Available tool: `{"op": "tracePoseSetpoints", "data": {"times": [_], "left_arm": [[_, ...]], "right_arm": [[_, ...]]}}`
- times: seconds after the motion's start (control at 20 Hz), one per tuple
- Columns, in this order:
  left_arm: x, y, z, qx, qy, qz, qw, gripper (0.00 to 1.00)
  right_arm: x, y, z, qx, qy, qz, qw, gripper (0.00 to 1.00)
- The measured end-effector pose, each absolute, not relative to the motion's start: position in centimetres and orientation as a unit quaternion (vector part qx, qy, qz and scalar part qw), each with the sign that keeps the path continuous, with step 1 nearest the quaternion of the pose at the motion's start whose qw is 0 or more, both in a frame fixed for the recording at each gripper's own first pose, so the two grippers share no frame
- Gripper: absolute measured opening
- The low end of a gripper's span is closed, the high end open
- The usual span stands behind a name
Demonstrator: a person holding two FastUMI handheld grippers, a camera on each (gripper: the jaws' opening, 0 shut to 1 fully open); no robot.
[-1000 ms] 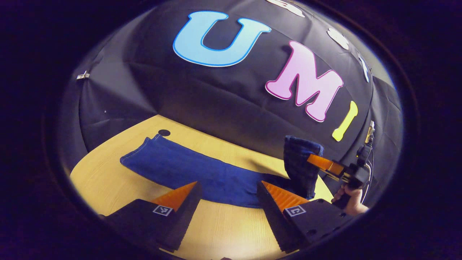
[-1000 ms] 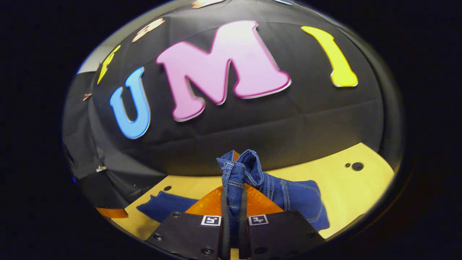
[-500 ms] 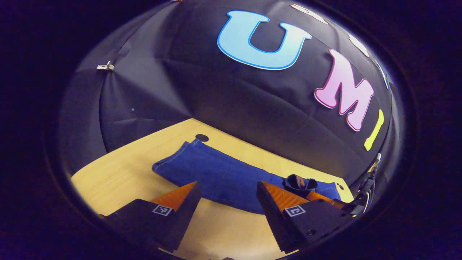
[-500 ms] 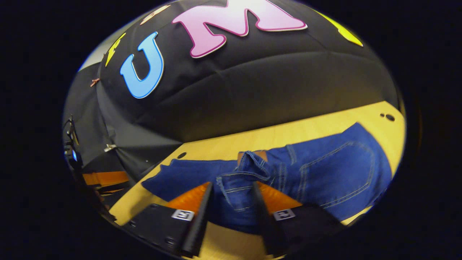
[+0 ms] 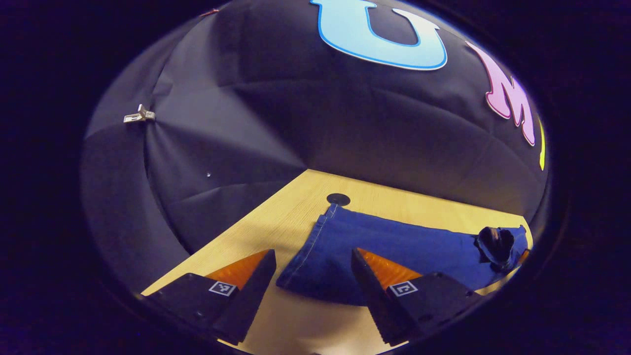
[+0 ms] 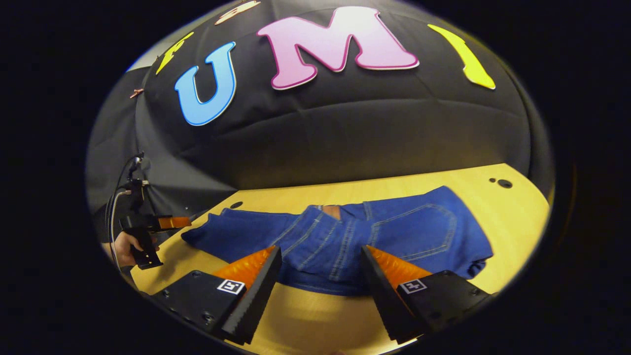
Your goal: Grasp the waist and the cuffs of the jeans and fold them to make the two legs overlap; first hold the waist and fold one-third of the jeans toward the cuffs, then hold the cuffs and fold the remaining one-third in the same direction to finish folding.
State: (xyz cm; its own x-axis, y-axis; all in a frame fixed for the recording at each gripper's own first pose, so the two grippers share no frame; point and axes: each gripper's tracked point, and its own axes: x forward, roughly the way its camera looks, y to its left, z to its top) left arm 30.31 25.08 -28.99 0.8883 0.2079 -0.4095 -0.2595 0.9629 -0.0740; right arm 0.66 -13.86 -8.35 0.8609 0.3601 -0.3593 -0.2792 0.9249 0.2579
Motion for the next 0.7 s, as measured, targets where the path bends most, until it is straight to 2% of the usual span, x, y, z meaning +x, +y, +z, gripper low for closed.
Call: {"op": "tracePoseSetpoints", "data": {"times": [0.25,0.4,0.45,0.55,0.7], "left_arm": [[31.9,24.6,-32.0,-0.056,0.254,0.08,0.962,0.96],[32.3,24.2,-32.0,-0.028,0.265,0.065,0.962,0.92],[32.4,23.9,-32.2,-0.03,0.274,0.064,0.959,0.84],[32.4,23.7,-32.0,-0.029,0.285,0.051,0.957,0.8],[32.7,21.7,-31.7,-0.041,0.282,0.026,0.958,0.48]], "right_arm": [[-1.2,-17.8,-8.3,0.07,0.209,0.142,0.965,0.97],[-2.4,-18.6,-9.8,0.067,0.235,0.137,0.96,0.97],[-2.9,-18.6,-10.4,0.069,0.242,0.136,0.958,0.97],[-3.2,-18.1,-11.2,0.073,0.256,0.139,0.954,0.98],[-4.2,-17.5,-12.5,0.076,0.271,0.146,0.948,0.97]]}}
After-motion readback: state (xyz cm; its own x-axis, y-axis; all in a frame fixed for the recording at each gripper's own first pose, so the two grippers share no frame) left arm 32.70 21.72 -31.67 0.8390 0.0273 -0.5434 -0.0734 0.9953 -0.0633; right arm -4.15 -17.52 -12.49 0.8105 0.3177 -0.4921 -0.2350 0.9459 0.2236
